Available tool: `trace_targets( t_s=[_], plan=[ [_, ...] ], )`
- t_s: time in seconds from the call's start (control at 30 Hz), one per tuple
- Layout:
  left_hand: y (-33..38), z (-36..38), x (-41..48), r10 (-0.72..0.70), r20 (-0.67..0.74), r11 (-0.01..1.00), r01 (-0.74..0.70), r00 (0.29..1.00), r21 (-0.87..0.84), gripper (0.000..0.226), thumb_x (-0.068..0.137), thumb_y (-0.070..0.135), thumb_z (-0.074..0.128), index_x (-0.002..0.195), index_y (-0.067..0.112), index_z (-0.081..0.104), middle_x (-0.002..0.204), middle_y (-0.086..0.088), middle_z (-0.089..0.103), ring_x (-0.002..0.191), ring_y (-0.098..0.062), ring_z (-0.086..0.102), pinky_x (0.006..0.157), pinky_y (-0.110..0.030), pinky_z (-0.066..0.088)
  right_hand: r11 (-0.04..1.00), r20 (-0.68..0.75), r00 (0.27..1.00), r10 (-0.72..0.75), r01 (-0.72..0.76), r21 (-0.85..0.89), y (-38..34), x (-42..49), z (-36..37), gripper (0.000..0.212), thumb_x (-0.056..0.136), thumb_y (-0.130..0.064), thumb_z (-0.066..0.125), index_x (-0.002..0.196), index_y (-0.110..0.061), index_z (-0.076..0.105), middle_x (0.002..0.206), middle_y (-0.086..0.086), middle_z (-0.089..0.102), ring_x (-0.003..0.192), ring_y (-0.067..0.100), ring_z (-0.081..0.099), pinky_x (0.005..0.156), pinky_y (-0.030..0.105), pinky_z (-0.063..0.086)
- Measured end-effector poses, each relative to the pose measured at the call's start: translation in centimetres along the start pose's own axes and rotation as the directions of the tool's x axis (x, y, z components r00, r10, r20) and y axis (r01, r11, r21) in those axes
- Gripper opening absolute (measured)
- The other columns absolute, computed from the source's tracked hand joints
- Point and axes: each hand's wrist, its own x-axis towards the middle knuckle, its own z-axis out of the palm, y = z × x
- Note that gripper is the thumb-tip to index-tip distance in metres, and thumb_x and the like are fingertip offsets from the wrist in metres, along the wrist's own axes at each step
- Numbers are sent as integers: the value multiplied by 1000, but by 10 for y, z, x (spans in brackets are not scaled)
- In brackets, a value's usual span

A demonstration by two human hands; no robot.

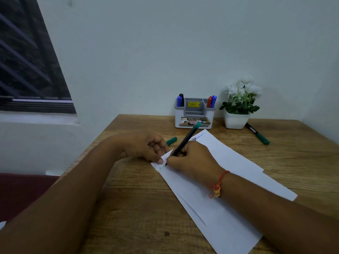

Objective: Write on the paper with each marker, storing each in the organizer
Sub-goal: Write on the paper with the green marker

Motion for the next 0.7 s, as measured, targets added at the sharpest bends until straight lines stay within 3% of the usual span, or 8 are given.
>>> trace_targets(
  t_s=[0.37,0.5,0.7],
  plan=[
    [-1,1,1,16,3,1000,-16,1000,5,37,77,4,79,111,13,68,91,-4,72,79,-9,66,71,-22,53,1000,-31,999,-18,18,3,4,0,1,38,83,-32,75,55,-26,49,52,-10,48,55,3,47,48,11,29],
    [0,2,0,-1,-6,1000,1,1000,5,38,78,3,78,113,11,67,83,3,70,71,-3,64,61,-15,49,1000,-14,1000,-20,20,6,4,0,1,30,85,-32,72,61,-27,54,58,-10,53,60,3,50,52,14,30],
    [0,1,0,-1,-4,1000,1,1000,18,39,78,4,78,114,12,66,87,0,70,76,-5,65,65,-17,50,1000,-2,1000,-18,18,-10,6,4,2,28,85,-34,71,64,-27,53,61,-11,53,61,3,50,51,13,30]
  ],
)
